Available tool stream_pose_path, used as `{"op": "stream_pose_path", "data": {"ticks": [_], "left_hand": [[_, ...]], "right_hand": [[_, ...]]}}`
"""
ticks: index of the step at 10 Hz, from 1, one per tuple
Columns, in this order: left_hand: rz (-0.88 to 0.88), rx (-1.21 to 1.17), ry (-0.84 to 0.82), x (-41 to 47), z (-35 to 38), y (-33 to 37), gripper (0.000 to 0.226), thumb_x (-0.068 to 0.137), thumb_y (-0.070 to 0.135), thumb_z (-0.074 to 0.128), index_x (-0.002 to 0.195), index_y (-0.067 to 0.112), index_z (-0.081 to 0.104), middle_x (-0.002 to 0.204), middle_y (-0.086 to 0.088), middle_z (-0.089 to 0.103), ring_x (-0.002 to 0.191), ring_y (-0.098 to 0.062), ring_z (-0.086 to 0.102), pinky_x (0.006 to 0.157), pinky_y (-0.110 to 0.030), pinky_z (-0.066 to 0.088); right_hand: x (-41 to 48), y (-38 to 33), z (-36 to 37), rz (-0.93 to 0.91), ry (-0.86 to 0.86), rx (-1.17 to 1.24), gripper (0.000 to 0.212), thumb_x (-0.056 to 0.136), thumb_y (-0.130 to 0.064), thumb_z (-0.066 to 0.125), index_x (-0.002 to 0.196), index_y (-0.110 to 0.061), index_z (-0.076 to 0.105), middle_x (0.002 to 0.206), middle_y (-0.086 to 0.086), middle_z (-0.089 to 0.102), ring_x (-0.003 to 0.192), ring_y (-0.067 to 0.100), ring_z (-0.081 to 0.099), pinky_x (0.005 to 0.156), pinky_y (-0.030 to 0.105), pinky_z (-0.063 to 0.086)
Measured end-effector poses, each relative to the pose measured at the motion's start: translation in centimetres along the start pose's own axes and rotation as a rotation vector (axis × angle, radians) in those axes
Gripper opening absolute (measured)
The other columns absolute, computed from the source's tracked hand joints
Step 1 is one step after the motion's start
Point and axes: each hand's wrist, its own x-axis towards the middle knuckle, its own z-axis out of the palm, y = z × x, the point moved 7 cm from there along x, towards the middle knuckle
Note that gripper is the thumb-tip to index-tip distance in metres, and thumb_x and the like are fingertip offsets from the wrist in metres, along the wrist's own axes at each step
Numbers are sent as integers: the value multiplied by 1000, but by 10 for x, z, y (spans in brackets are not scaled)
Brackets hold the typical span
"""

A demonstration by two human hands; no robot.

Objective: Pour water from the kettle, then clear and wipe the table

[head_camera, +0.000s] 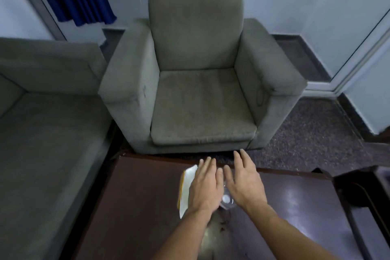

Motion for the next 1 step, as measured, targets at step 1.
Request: {"op": "stream_pose_path", "data": {"ticks": [1], "left_hand": [[121, 57, 49, 1, -48, 42, 54, 112, 37, 27, 161, 15, 32, 170, 4, 24, 160, -10, 7, 124, -18, 4]], "right_hand": [[4, -47, -48, -137, 102, -55, 57, 108, -37, 38, 157, -8, 34, 168, 12, 24, 154, 25, 24, 123, 38, 29]]}}
